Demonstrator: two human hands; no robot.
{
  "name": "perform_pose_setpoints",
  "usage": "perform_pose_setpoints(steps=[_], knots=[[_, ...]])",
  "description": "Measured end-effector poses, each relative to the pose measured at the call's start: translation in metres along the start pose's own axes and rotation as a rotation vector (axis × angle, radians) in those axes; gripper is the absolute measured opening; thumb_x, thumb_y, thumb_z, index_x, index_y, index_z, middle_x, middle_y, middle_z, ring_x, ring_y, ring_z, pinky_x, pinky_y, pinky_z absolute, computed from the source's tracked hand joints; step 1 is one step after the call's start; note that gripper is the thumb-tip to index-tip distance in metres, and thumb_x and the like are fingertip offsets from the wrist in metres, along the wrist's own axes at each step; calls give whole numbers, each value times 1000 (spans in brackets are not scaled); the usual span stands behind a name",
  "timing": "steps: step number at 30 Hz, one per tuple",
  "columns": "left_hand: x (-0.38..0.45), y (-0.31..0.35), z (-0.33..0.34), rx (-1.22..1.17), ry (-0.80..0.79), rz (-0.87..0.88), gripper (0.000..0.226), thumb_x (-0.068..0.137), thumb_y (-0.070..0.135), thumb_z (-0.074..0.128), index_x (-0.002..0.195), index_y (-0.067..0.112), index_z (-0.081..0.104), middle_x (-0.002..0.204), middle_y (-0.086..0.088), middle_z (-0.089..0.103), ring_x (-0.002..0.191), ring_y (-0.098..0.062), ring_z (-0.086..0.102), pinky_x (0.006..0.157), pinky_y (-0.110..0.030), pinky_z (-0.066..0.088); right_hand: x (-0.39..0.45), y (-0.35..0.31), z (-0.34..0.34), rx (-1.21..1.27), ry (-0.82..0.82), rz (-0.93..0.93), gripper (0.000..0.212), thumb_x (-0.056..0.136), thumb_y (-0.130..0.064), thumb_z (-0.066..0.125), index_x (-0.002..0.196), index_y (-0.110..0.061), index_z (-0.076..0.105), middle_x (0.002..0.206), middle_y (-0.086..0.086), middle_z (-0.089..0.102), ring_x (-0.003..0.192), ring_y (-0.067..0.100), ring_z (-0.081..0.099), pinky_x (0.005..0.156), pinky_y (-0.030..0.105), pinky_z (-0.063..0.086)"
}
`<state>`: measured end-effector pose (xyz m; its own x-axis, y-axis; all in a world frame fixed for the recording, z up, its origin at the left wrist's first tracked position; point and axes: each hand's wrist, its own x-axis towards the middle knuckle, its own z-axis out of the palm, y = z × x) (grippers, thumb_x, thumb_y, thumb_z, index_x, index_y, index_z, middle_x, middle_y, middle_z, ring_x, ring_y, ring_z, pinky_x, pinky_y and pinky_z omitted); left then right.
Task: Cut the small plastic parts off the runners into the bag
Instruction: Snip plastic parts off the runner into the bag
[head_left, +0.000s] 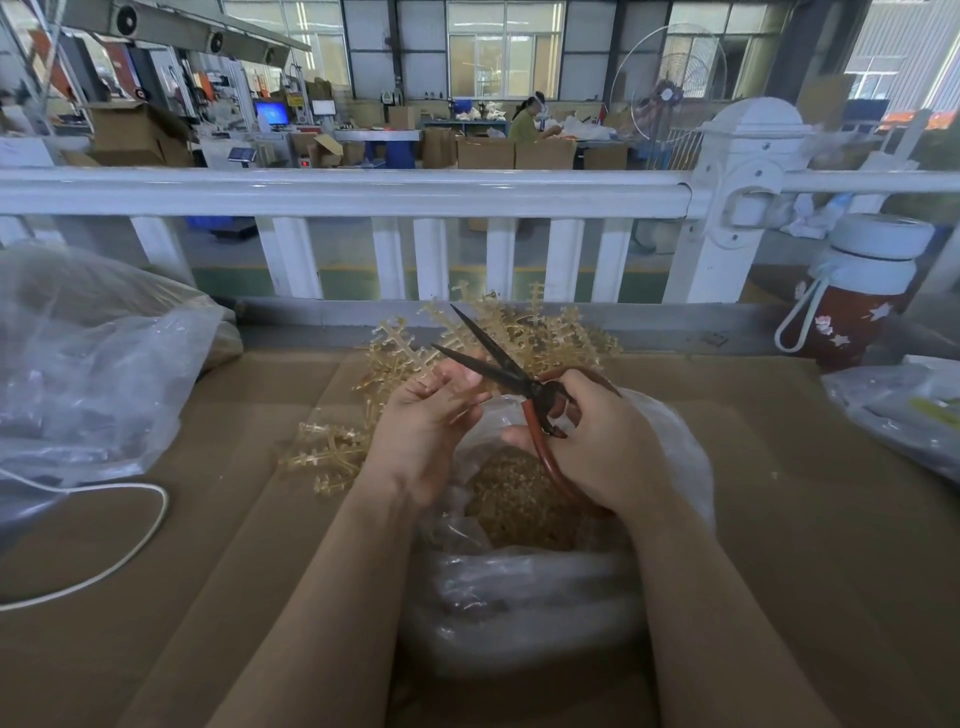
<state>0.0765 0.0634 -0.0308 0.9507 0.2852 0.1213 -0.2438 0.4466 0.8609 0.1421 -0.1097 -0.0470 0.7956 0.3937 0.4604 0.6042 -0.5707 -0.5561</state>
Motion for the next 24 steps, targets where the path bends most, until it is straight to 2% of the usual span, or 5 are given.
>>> perform_pose_setpoints(steps=[4,10,16,19,24], knots=[[0,0,0,-9,5,1,9,71,14,72,68,19,65,80,9,70,70,-5,60,76,-24,45,-1,-1,0,-16,-6,-21,57,65,-86,59,94,-38,56,91,-18,64,85,1,59,72,24,53],[0,0,0,-20,-2,9,6,74,12,70,75,15,66,72,5,62,67,-6,56,71,-21,45,-4,-6,-2,-12,0,-15,51,67,-86,59,95,-43,55,83,-24,62,79,-9,55,63,8,38],[0,0,0,-32,6,14,9,74,15,73,80,14,66,73,3,63,66,-7,58,69,-19,50,-5,-11,-5,-75,50,1,60,66,-91,53,95,-39,62,74,-29,56,69,-10,54,55,5,36],[0,0,0,-12,-9,23,3,76,17,73,74,18,71,71,4,64,66,-7,58,70,-20,50,-5,-13,-6,-78,73,-3,65,65,-92,50,96,-38,66,71,-33,52,66,-13,52,53,4,34],[-1,1,-1,8,-32,43,7,76,19,72,70,20,75,70,5,65,66,-6,59,70,-20,50,-6,-14,-8,-95,44,-7,64,68,-86,57,98,-31,69,71,-29,53,65,-10,52,54,4,35]])
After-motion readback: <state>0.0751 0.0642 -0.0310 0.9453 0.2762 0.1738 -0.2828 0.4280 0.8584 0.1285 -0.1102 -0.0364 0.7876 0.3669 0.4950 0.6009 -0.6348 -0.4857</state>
